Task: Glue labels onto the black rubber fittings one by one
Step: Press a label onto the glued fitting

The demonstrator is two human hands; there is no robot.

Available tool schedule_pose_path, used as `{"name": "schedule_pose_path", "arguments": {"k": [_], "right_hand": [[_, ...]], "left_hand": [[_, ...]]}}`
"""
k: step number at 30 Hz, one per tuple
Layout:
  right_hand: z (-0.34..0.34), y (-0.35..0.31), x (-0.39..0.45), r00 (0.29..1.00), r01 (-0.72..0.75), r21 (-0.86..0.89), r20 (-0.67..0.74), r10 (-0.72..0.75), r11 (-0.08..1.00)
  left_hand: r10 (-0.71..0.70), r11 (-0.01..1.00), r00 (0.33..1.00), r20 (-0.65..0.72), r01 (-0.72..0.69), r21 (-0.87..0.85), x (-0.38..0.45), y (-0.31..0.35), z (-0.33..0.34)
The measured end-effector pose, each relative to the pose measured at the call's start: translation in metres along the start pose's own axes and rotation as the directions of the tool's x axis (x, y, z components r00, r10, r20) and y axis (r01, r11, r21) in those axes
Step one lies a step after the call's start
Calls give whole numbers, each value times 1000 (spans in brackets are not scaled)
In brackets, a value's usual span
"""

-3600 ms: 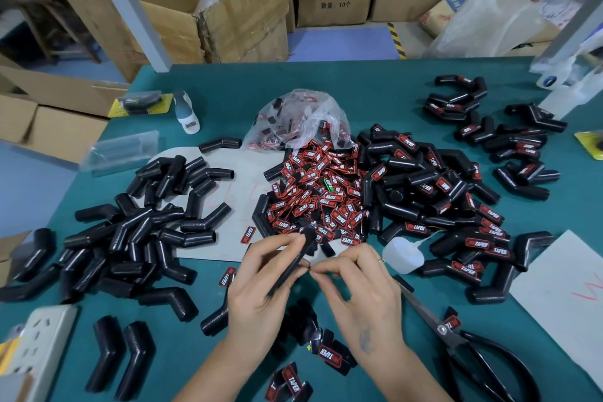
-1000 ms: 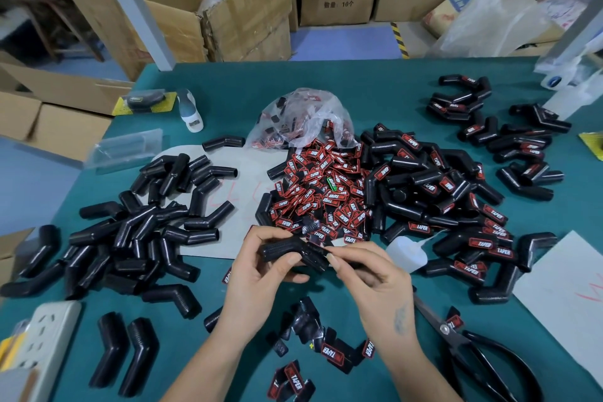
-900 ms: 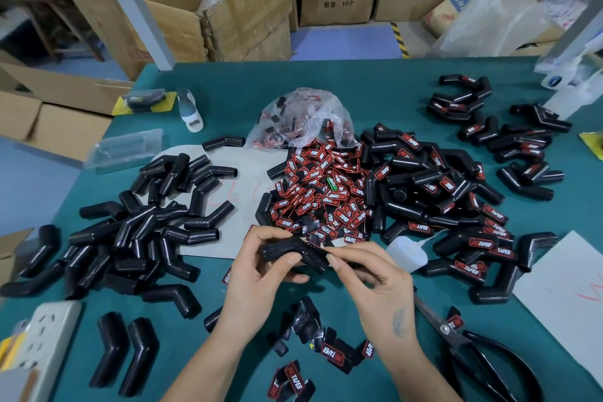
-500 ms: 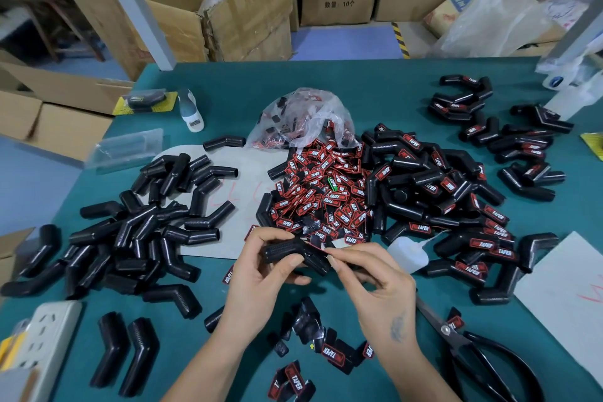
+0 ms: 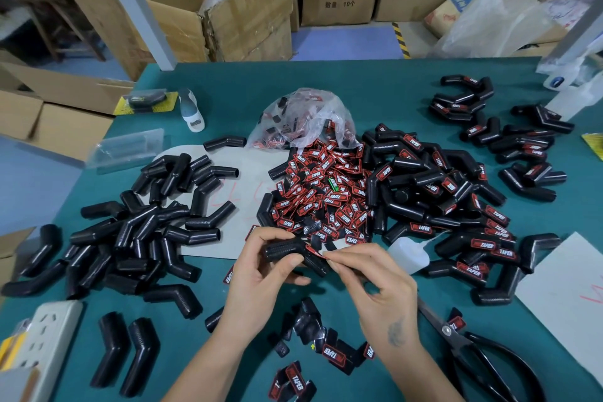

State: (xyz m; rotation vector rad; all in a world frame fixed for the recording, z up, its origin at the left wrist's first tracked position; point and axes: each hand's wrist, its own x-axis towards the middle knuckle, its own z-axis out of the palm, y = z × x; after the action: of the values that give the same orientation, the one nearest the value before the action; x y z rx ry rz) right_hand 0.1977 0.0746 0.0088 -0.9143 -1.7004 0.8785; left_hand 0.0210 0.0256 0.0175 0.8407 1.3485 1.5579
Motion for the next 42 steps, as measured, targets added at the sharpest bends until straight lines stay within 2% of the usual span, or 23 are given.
{"name": "schedule_pose_path", "arguments": {"k": [9, 16, 31, 42], "right_hand": [[-1, -1, 0, 999, -38, 49, -20, 39, 998], [-1, -2, 0, 999, -1, 43, -32, 2, 999], [0, 5, -2, 997, 76, -54, -22, -77, 996], [-1, 6, -2, 997, 72, -70, 11, -71, 995]], "left_hand": [[-6, 1000, 1000, 10, 6, -5, -1, 2, 1], [-2, 1000, 1000, 15, 2, 3, -1, 2, 1], [-6, 1000, 1000, -2, 6, 6, -1, 1, 0], [-14, 1000, 1000, 0, 14, -9, 0, 2, 0]]}}
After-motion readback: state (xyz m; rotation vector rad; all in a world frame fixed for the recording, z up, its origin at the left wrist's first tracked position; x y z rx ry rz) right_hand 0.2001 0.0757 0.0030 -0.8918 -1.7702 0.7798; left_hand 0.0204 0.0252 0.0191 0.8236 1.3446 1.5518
